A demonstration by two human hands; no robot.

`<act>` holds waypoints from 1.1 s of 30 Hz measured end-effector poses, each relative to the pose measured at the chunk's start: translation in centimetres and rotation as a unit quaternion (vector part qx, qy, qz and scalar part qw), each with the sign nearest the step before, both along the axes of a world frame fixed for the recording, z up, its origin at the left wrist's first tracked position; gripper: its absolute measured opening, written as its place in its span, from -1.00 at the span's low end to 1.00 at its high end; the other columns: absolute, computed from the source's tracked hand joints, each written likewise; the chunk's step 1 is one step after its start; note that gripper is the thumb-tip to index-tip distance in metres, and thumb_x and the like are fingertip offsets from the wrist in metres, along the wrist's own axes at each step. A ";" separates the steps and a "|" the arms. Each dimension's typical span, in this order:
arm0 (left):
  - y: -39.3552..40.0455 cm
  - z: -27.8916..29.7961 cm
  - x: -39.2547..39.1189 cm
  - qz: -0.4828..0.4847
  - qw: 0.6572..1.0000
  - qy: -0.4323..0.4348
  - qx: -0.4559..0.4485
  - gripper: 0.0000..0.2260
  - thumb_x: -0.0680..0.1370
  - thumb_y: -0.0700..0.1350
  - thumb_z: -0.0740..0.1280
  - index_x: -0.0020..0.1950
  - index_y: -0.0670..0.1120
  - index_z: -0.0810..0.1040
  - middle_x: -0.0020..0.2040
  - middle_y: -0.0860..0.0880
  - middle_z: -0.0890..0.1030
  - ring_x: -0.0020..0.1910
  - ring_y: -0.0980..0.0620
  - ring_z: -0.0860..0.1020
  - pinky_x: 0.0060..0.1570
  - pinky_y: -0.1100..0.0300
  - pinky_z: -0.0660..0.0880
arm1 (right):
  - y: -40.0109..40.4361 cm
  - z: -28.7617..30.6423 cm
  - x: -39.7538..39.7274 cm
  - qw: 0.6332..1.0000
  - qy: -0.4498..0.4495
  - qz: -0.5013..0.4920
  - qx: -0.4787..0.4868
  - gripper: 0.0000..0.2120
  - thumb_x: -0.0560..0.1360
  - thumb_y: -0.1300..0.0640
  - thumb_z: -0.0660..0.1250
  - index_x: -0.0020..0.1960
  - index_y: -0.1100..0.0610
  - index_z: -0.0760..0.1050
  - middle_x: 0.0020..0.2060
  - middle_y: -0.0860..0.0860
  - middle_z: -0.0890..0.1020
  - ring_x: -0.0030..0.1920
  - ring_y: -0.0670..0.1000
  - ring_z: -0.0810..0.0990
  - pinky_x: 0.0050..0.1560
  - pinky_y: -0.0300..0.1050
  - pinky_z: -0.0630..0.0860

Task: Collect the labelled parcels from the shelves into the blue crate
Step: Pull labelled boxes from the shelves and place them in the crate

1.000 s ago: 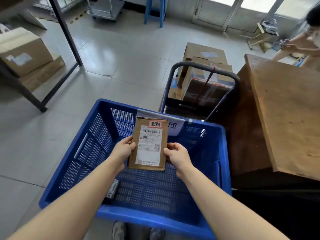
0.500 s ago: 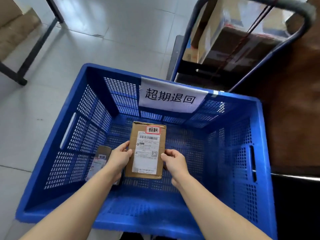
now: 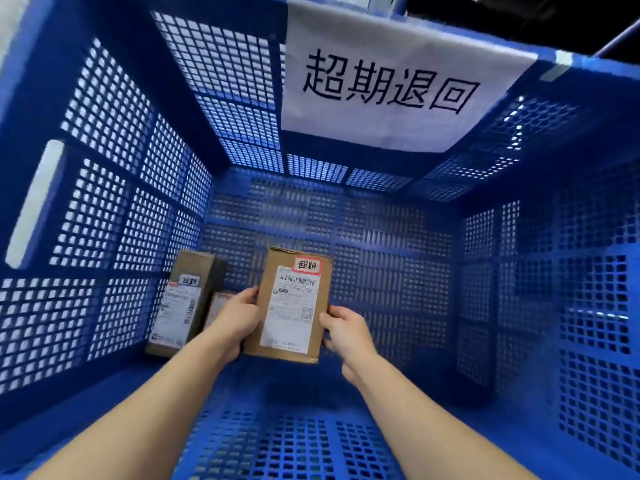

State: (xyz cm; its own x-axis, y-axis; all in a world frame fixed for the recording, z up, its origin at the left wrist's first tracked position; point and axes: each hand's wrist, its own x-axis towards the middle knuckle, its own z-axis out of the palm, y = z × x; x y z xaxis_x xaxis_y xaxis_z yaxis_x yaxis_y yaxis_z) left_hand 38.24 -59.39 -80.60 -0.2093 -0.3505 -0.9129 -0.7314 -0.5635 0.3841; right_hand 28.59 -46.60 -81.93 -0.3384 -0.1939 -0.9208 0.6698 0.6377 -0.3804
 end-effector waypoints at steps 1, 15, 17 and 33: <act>0.0 -1.4 0.2 -0.008 1.000 -0.006 0.006 -0.62 0.52 -0.47 0.11 0.06 -0.06 0.54 -0.17 -0.03 0.70 -0.38 0.12 0.64 -0.53 0.35 0.50 | 0.1 -1.1 0.1 1.000 -0.006 0.003 0.002 -0.81 0.55 0.24 0.23 -0.12 0.03 0.56 -0.03 0.00 0.70 0.00 0.00 0.67 0.15 0.00 0.58; -1.0 -12.5 2.4 -0.113 0.984 -0.067 0.123 -0.62 0.57 -0.39 0.09 0.32 -0.11 0.41 0.14 -0.08 0.61 0.04 -0.04 0.52 -0.02 0.11 0.48 | -0.1 -12.9 3.0 0.993 -0.084 0.066 0.040 -0.81 0.59 0.20 0.20 0.05 0.12 0.58 0.01 0.02 0.69 -0.13 -0.08 0.59 -0.10 -0.19 0.49; -0.7 -13.2 2.8 -0.126 0.981 -0.076 0.127 -0.64 0.57 -0.38 0.10 0.33 -0.13 0.40 0.22 -0.14 0.59 0.07 -0.08 0.53 0.05 0.07 0.46 | 0.2 -13.6 3.5 0.992 -0.093 0.073 0.045 -0.84 0.58 0.20 0.20 0.02 0.11 0.57 -0.02 0.00 0.67 -0.17 -0.12 0.58 -0.09 -0.21 0.49; -0.1 -17.4 4.7 -0.190 0.963 -0.137 0.133 -0.55 0.51 -0.33 0.20 0.38 -0.06 0.35 0.28 -0.06 0.56 0.29 -0.08 0.48 0.32 -0.03 0.40 | 0.4 -16.3 4.4 0.978 -0.148 0.141 0.049 -0.66 0.60 0.26 0.15 0.35 0.08 0.41 0.30 0.00 0.54 0.15 -0.01 0.49 0.05 -0.18 0.39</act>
State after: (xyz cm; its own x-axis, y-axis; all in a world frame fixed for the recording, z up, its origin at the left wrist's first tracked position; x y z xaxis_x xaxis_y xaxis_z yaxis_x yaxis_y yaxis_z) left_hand 42.95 -59.45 -98.02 -0.0139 -0.0418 -0.9990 -0.9575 -0.2873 0.0253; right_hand 33.03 -46.24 -98.20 -0.0008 -0.1460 -0.9893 0.5340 0.8363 -0.1239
